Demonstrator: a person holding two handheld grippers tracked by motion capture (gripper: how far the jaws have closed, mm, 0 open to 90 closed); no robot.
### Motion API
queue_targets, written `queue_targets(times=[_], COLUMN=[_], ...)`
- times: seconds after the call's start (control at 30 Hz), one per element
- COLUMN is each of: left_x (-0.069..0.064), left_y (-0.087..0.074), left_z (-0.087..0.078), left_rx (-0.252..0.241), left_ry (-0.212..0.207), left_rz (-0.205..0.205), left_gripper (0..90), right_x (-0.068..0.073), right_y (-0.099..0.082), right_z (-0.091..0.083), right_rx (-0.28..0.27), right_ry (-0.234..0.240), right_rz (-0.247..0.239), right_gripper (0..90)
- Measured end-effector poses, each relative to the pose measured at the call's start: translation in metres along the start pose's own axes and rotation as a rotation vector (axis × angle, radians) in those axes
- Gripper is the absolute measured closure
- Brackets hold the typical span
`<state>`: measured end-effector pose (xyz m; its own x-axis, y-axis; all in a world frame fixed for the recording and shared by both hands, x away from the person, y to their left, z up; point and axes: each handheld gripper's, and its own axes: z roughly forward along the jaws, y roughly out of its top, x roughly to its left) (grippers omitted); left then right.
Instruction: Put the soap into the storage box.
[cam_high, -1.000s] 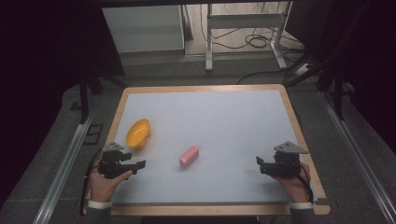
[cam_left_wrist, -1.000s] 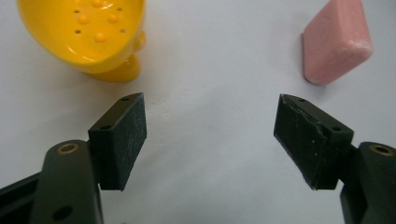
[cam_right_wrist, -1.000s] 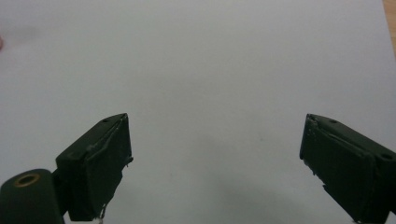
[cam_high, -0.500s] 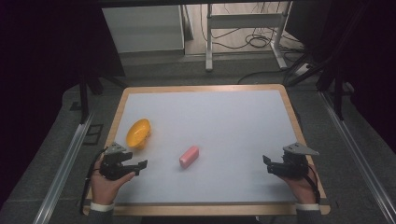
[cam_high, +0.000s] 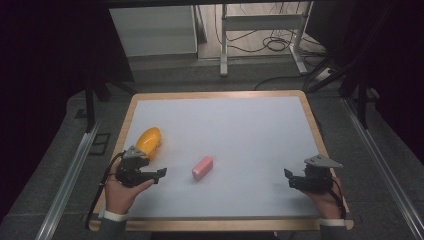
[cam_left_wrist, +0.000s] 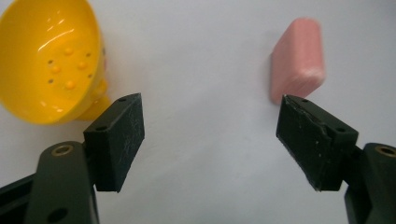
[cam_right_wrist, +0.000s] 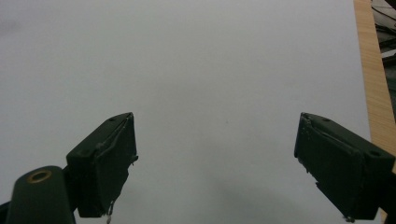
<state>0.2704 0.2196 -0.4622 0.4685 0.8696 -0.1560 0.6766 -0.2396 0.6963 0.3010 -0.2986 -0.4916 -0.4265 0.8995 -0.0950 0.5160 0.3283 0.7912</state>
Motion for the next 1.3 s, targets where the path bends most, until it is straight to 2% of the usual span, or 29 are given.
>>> queue_targets(times=[0.23,0.53,0.77,0.87,0.97,1.17,1.3], left_x=[-0.014,-0.017,-0.030,-0.033,-0.038,-0.043,-0.047], left_y=[0.014,0.025,0.038,0.040,0.045,0.049,0.052], left_z=[-0.002,0.002,0.009,0.010,0.012,0.017,0.020], left_rx=[0.008,0.018,0.048,0.044,0.057,0.071,0.084], left_ry=[-0.014,-0.013,-0.015,-0.022,-0.018,-0.015,-0.016], left_rz=[0.038,0.058,0.104,0.105,0.125,0.125,0.141], left_gripper=[24.2,24.1,23.3,23.2,23.2,23.0,23.0], right_x=[0.002,-0.004,-0.006,-0.006,-0.006,-0.006,-0.005], right_y=[0.002,-0.002,-0.002,-0.003,-0.003,-0.003,-0.004], right_z=[-0.005,-0.006,-0.008,-0.007,-0.006,-0.006,-0.007], right_rx=[-0.005,0.010,0.005,0.008,0.016,0.015,0.015], right_ry=[-0.016,-0.025,-0.031,-0.033,-0.033,-0.037,-0.035], right_rz=[-0.017,0.004,0.007,0.007,0.007,0.003,0.006], right_gripper=[12.8,12.9,12.9,12.9,12.9,12.8,12.9])
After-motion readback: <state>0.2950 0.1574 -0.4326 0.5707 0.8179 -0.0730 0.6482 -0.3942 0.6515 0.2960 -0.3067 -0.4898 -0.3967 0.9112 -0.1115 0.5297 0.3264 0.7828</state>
